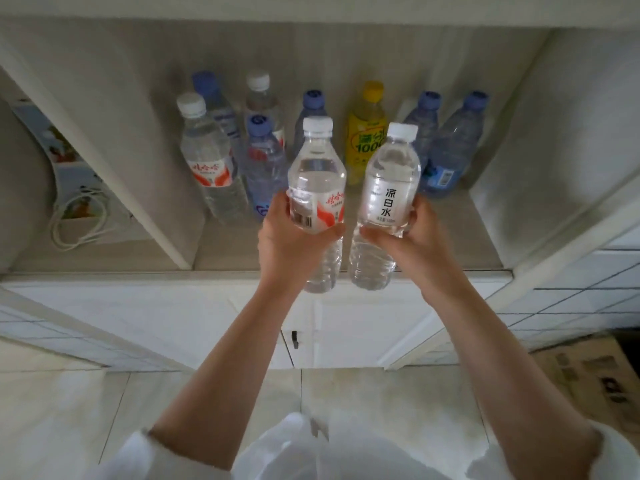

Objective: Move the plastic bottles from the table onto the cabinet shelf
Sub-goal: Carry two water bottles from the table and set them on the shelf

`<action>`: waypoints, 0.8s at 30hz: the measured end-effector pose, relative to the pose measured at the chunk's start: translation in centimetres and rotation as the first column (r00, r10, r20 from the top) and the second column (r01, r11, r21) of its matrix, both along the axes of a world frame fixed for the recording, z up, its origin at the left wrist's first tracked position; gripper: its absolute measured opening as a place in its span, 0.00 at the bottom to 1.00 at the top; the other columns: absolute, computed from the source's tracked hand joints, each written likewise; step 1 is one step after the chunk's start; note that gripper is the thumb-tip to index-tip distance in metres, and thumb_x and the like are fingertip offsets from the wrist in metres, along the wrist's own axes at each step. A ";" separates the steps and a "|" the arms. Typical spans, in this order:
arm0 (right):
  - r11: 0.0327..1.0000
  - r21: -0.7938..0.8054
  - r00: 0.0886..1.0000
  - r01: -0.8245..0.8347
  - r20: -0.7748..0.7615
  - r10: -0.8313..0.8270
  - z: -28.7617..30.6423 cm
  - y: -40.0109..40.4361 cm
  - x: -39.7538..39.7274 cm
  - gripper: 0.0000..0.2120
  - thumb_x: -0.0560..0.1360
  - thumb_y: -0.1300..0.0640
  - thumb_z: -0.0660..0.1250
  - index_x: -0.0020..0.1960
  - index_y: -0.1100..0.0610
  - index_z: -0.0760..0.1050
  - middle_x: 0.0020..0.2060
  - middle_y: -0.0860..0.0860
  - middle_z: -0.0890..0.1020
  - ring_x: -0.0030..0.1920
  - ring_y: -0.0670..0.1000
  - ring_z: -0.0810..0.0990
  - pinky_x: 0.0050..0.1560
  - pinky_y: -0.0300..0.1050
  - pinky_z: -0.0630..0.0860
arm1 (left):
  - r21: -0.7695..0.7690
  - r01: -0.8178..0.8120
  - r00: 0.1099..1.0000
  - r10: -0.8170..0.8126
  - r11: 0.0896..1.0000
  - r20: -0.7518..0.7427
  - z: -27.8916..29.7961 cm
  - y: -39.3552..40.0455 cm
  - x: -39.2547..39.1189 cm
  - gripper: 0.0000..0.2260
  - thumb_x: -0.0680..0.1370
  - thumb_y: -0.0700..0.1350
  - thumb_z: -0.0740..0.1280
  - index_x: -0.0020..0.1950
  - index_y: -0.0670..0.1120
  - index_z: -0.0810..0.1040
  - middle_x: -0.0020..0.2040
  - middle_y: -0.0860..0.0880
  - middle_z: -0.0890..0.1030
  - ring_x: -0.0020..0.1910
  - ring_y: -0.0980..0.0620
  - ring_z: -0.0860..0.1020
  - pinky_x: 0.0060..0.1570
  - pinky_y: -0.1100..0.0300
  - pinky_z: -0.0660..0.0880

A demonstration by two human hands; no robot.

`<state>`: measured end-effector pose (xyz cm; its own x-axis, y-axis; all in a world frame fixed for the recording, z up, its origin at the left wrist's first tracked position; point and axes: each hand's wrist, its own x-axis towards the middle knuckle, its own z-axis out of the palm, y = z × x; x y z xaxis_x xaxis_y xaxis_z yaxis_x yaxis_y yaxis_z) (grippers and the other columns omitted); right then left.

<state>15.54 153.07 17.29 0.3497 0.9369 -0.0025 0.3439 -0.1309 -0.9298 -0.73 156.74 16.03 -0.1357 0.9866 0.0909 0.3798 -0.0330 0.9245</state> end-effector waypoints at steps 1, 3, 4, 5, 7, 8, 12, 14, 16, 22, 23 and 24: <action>1.000 0.017 1.000 0.004 0.013 -0.004 0.2 0.5 0.1 0.31 0.63 0.55 0.80 0.61 0.53 0.69 0.51 0.46 0.81 0.52 0.46 0.81 0.54 0.51 0.79 | 0.021 -0.009 1.000 0.009 1.000 0.006 0.1 0.4 0.4 0.28 0.59 0.53 0.81 0.55 0.54 0.74 0.44 0.60 0.81 0.45 0.58 0.81 0.49 0.51 0.80; 0.999 0.054 0.998 0.005 0.058 -0.008 0.5 1.3 0.3 0.32 0.63 0.56 0.80 0.62 0.54 0.68 0.53 0.47 0.80 0.53 0.47 0.80 0.50 0.42 0.78 | 0.062 -0.032 0.999 0.031 0.998 0.019 0.2 0.9 1.1 0.29 0.60 0.52 0.81 0.56 0.53 0.73 0.44 0.61 0.80 0.45 0.59 0.81 0.49 0.52 0.80; 0.998 0.069 0.996 0.001 0.085 -0.007 0.6 1.6 0.4 0.32 0.64 0.57 0.80 0.62 0.55 0.68 0.53 0.46 0.79 0.53 0.46 0.79 0.47 0.37 0.76 | 0.083 -0.046 0.999 0.043 0.995 0.030 0.1 1.1 1.4 0.29 0.60 0.52 0.81 0.57 0.53 0.73 0.44 0.61 0.80 0.45 0.59 0.81 0.49 0.52 0.80; 0.997 0.076 0.994 -0.005 0.105 -0.003 0.6 1.9 0.5 0.32 0.64 0.57 0.80 0.62 0.56 0.67 0.53 0.46 0.78 0.53 0.46 0.78 0.45 0.35 0.74 | 0.102 -0.061 0.998 0.057 0.993 0.039 0.0 1.2 1.7 0.29 0.60 0.52 0.81 0.58 0.53 0.73 0.44 0.61 0.81 0.45 0.59 0.81 0.49 0.51 0.81; 0.996 0.083 0.992 -0.022 0.128 0.011 0.4 2.3 0.6 0.33 0.64 0.57 0.80 0.63 0.57 0.66 0.55 0.47 0.78 0.54 0.47 0.77 0.47 0.36 0.71 | 0.128 -0.087 0.995 0.080 0.988 0.056 -0.2 1.3 2.1 0.30 0.61 0.51 0.81 0.58 0.54 0.73 0.44 0.61 0.80 0.46 0.61 0.81 0.49 0.53 0.80; 0.996 0.088 0.991 -0.026 0.136 0.014 0.1 2.4 0.6 0.34 0.64 0.57 0.80 0.64 0.58 0.65 0.57 0.49 0.78 0.55 0.49 0.77 0.48 0.36 0.70 | 0.134 -0.095 0.994 0.087 0.986 0.064 -0.4 1.4 2.3 0.29 0.61 0.50 0.81 0.59 0.54 0.72 0.45 0.62 0.80 0.46 0.63 0.80 0.49 0.55 0.80; 0.992 0.120 0.986 -0.045 0.163 0.025 -1.8 2.7 0.6 0.36 0.64 0.58 0.80 0.66 0.59 0.65 0.61 0.53 0.78 0.60 0.51 0.77 0.48 0.33 0.69 | 0.154 -0.118 0.990 0.103 0.981 0.101 -1.3 1.4 2.8 0.29 0.62 0.49 0.81 0.58 0.56 0.71 0.44 0.66 0.78 0.44 0.71 0.77 0.44 0.71 0.75; 0.987 0.143 0.988 -0.073 0.142 0.053 -2.7 2.6 0.6 0.38 0.64 0.58 0.80 0.67 0.58 0.63 0.63 0.53 0.77 0.62 0.52 0.77 0.55 0.39 0.74 | 0.150 -0.130 0.986 0.112 0.980 0.121 -1.8 1.2 2.8 0.29 0.62 0.48 0.81 0.57 0.57 0.70 0.44 0.67 0.78 0.44 0.71 0.77 0.42 0.75 0.73; 0.981 0.166 0.990 -0.103 0.114 0.085 -3.5 2.4 0.7 0.38 0.65 0.59 0.80 0.67 0.56 0.62 0.64 0.53 0.76 0.63 0.52 0.77 0.60 0.48 0.77 | 0.143 -0.152 0.982 0.133 0.978 0.137 -2.4 1.1 2.7 0.28 0.63 0.46 0.81 0.57 0.54 0.72 0.44 0.66 0.79 0.45 0.69 0.77 0.42 0.73 0.74; 0.977 0.163 0.989 -0.138 0.067 0.128 -4.8 2.3 1.4 0.37 0.66 0.58 0.79 0.67 0.53 0.62 0.63 0.49 0.75 0.63 0.50 0.76 0.62 0.51 0.77 | 0.150 -0.112 0.988 0.095 0.982 0.120 -3.5 1.1 2.1 0.31 0.64 0.45 0.81 0.62 0.55 0.70 0.51 0.63 0.80 0.50 0.63 0.79 0.48 0.67 0.77; 0.977 0.158 0.988 -0.145 0.070 0.135 -5.0 2.4 1.5 0.37 0.66 0.58 0.79 0.67 0.52 0.62 0.63 0.49 0.75 0.64 0.49 0.76 0.62 0.52 0.77 | 0.153 -0.097 0.991 0.081 0.983 0.107 -3.8 1.1 2.0 0.32 0.64 0.46 0.81 0.64 0.53 0.70 0.52 0.60 0.80 0.52 0.62 0.79 0.50 0.64 0.78; 0.976 0.154 0.987 -0.151 0.079 0.141 -5.1 2.4 1.6 0.37 0.66 0.58 0.79 0.68 0.51 0.61 0.64 0.49 0.75 0.64 0.49 0.76 0.62 0.52 0.77 | 0.159 -0.088 0.993 0.074 0.983 0.090 -4.1 1.0 1.8 0.33 0.64 0.47 0.81 0.65 0.52 0.70 0.54 0.58 0.80 0.53 0.60 0.79 0.52 0.60 0.79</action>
<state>17.14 155.45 12.14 0.2034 0.9644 0.1693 0.4106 0.0730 -0.9089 1.08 157.70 11.92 -0.2286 0.9450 0.2341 0.3093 -0.1575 0.9378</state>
